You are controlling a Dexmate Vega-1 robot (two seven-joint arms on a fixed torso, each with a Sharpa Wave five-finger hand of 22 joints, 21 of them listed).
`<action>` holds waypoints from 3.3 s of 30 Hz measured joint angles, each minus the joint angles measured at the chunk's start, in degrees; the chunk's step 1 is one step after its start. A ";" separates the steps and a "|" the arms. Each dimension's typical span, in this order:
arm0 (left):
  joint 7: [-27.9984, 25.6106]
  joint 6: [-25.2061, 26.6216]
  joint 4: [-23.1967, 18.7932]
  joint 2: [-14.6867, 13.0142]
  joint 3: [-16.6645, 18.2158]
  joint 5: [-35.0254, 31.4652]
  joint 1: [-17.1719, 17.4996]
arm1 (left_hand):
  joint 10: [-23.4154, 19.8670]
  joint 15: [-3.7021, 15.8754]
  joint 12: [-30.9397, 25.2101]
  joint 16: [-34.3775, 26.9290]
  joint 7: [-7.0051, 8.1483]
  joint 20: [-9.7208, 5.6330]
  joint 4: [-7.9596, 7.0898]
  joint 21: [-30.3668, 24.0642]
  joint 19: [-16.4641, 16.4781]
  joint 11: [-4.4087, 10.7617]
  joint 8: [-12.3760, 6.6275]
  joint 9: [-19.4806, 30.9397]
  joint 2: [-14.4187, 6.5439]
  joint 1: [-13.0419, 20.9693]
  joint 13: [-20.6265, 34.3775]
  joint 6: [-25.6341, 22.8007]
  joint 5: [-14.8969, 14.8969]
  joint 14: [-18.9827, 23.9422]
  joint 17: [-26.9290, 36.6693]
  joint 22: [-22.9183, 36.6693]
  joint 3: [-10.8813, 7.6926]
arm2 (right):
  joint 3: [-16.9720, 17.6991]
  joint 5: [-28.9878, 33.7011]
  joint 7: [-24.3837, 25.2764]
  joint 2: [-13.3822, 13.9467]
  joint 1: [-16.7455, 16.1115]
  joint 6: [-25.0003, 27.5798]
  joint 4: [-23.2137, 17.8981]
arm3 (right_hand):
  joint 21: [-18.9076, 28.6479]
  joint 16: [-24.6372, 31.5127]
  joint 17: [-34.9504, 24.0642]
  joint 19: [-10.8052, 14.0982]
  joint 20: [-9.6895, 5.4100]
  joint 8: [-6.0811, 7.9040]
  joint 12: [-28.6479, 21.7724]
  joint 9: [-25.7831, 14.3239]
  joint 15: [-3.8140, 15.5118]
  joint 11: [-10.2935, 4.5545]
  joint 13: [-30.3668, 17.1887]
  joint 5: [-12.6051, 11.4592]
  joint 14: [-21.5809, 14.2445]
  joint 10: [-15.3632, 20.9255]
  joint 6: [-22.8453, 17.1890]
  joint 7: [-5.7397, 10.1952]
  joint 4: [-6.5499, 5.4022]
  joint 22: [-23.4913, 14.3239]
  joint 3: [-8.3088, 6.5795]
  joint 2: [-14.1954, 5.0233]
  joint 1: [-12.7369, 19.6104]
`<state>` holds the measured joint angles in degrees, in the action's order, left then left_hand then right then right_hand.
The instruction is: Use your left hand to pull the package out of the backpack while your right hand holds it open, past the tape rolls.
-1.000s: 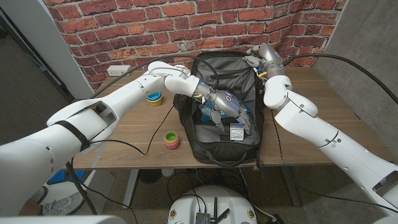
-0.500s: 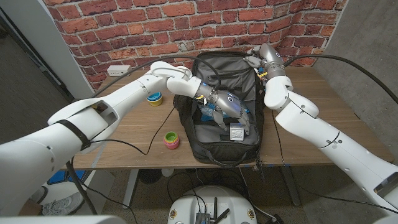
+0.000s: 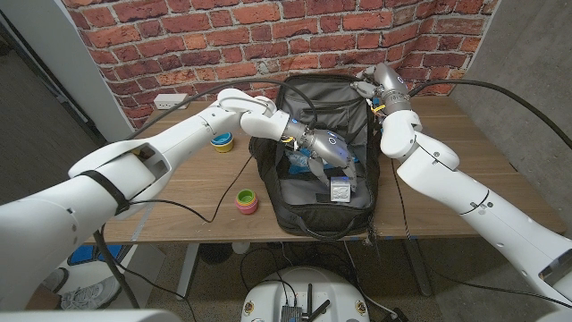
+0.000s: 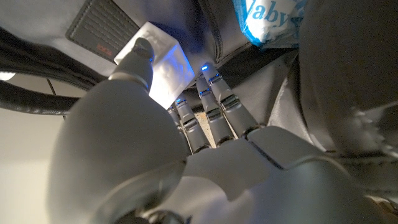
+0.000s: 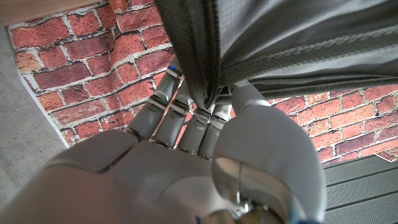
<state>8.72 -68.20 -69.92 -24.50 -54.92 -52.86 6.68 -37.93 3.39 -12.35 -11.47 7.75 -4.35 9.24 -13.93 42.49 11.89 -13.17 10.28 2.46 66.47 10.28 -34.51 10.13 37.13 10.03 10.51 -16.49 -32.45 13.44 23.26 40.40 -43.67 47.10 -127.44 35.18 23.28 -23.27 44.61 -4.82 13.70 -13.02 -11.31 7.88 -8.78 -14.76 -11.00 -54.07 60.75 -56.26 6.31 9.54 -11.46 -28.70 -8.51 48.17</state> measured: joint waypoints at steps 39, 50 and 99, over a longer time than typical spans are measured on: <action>-4.73 0.71 0.90 -1.64 0.17 4.06 0.87 | -13.28 3.58 -1.78 -1.50 -0.62 -1.08 0.04 -3.03 4.12 0.07 -1.03 0.82 -2.40 4.65 0.77 -14.89 0.06 14.58 1.07 0.83 2.20 | 0.14 -0.41 0.59 -0.04 -0.63 0.05 -0.20 | 0.65 -0.21 -0.26 -0.31 0.10 -0.05 0.40 -0.03 -0.08 0.00 -0.28 0.00 -0.08 0.00 0.02 0.01 0.06 -0.01 0.06 0.01 0.01; 0.23 1.80 -1.50 -3.00 2.39 9.24 2.73 | -13.47 3.78 -1.79 -1.49 -0.40 -1.08 0.07 -3.03 4.12 -0.08 -1.01 0.81 -2.44 4.61 0.77 -15.10 0.07 14.99 1.05 1.10 2.24 | 0.03 -0.39 0.89 -0.11 -0.67 0.27 -0.43 | 0.88 -0.21 -0.26 -0.31 0.10 -0.06 0.40 -0.03 -0.08 0.00 -0.29 0.00 -0.08 0.00 0.02 0.01 -0.03 -0.01 -0.03 0.01 0.01; 22.32 10.88 -16.86 -11.59 12.17 32.40 12.34 | -14.07 3.77 -0.62 -0.60 -0.91 -1.08 -0.07 -3.48 4.11 -0.13 -0.29 0.75 -2.42 4.47 0.78 -15.21 0.28 14.97 0.89 1.08 2.58 | -0.45 0.05 1.07 -0.36 0.00 1.68 0.05 | 1.77 -0.43 -0.80 -0.71 0.10 -0.53 0.44 -0.04 -0.08 0.00 -0.29 0.16 -0.08 0.00 -0.20 0.24 -0.15 0.27 -0.15 0.01 0.01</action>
<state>31.05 -57.31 -86.78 -36.09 -42.75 -20.46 19.02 -52.00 7.16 -12.97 -12.07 6.84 -5.42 9.17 -17.41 46.60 11.76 -13.46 11.03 0.04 70.94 11.06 -49.72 10.41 52.10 10.92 11.59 -13.91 -32.89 13.48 24.34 40.04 -43.67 48.79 -127.38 36.95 22.85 -24.07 43.89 -4.71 13.17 -12.58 -11.34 7.80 -8.78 -15.05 -10.84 -54.15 60.74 -56.46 6.55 9.39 -11.19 -28.85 -8.50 48.19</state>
